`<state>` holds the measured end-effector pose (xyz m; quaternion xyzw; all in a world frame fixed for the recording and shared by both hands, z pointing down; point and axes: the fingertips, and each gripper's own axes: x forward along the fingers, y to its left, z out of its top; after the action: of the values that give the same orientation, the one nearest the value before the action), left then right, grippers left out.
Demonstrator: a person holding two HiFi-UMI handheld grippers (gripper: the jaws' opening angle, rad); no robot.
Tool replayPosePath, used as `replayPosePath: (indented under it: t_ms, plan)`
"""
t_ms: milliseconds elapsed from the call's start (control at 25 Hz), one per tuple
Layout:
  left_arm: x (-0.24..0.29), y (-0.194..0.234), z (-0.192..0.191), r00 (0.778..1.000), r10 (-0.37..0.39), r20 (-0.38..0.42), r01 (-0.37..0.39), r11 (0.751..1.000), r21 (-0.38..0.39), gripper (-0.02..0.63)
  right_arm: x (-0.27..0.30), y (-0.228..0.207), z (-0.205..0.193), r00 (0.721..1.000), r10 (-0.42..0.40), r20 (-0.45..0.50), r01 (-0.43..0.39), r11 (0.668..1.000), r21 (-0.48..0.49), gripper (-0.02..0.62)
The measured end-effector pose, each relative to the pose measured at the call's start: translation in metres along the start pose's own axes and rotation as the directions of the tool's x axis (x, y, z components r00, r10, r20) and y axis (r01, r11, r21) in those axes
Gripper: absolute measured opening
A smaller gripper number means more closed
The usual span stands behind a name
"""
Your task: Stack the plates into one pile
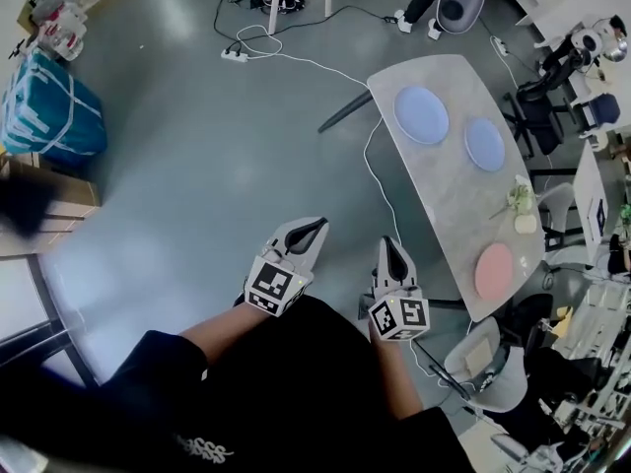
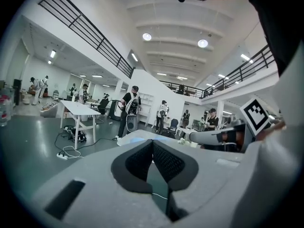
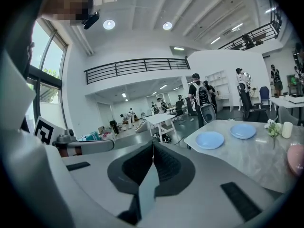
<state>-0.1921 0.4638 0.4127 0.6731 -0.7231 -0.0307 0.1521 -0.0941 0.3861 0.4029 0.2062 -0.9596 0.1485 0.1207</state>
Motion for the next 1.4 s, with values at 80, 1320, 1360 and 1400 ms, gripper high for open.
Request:
replayPosePath:
  t_ms: [80, 1320, 1360, 1400]
  plan:
    - [0.002, 0.023, 0.003, 1.000, -0.006, -0.014, 0.006, 1.000, -0.006, 0.015, 0.021, 0.009, 0.003, 1.000, -0.005, -0.008, 0.005, 1.000, 0.003, 0.012]
    - [0.070, 0.171, 0.052, 0.998, 0.064, 0.005, -0.064, 0.998, 0.013, 0.015, 0.155, -0.029, 0.019, 0.999, -0.052, 0.016, 0.052, 0.998, 0.041, 0.012]
    - [0.084, 0.172, 0.053, 0.999, 0.053, -0.007, -0.052, 0.998, 0.016, 0.015, 0.160, -0.041, 0.022, 0.998, -0.066, 0.016, 0.065, 0.997, 0.046, 0.012]
    - [0.099, 0.173, 0.053, 0.999, 0.040, -0.019, -0.040, 0.999, 0.018, 0.015, 0.166, -0.054, 0.024, 0.997, -0.082, 0.014, 0.081, 0.996, 0.046, 0.012]
